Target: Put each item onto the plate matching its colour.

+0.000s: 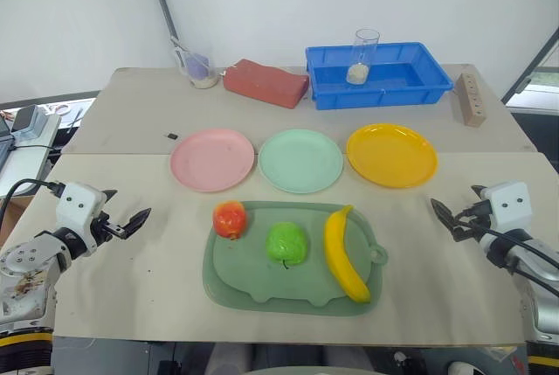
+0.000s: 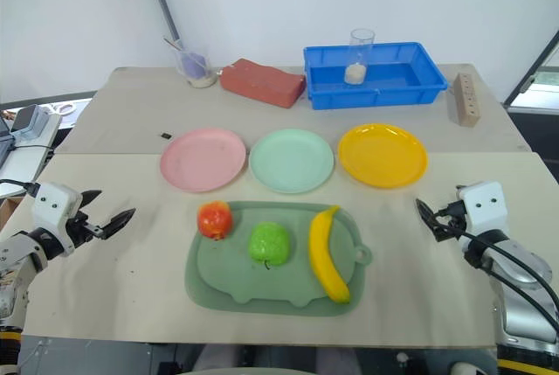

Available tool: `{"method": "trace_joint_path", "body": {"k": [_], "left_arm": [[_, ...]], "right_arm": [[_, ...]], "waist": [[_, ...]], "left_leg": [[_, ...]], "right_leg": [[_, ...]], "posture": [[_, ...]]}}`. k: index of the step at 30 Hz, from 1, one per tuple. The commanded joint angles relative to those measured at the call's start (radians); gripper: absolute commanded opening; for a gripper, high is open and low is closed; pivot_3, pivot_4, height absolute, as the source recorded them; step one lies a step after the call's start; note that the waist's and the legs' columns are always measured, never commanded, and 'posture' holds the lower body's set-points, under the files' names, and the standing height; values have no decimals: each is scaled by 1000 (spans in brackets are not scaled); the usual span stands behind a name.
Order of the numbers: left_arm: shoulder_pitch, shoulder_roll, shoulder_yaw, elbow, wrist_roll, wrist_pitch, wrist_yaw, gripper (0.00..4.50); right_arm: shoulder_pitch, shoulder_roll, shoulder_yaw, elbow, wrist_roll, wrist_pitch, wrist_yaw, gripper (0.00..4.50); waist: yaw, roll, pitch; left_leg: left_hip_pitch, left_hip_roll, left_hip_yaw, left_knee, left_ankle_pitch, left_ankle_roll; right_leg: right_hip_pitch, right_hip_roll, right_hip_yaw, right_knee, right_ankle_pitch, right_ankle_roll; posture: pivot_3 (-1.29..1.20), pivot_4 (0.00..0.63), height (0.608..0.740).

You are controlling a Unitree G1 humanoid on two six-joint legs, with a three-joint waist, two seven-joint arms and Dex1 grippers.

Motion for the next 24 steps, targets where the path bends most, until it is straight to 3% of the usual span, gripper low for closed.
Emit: {"method": "trace_joint_path", "body": {"k": [1, 16, 24], "left_arm": [[-30, 30, 8, 0, -10, -16, -17, 4500], [-77, 151, -10, -243, -219, 176, -268, 4500], [-93, 212, -130, -353, -240, 200, -419, 4500]], "right_arm": [[-4, -17, -21, -66, 14, 18, -9, 4436], [-185, -45, 93, -102, 43, 108, 81, 4436], [-287, -82, 199, -292, 319, 293, 328, 4436]], "waist": [[0, 0, 0], [-4, 0, 0], [-3, 1, 1]], "left_leg": [[0, 0, 0, 0, 0, 0], [0, 0, 0, 0, 0, 0], [0, 1, 0, 0, 0, 1]], "right_leg": [[0, 0, 0, 0, 0, 0], [0, 0, 0, 1, 0, 0], [0, 1, 0, 1, 0, 0]], "posture": [[0, 150, 740], [0, 150, 740], [0, 150, 740]]}}
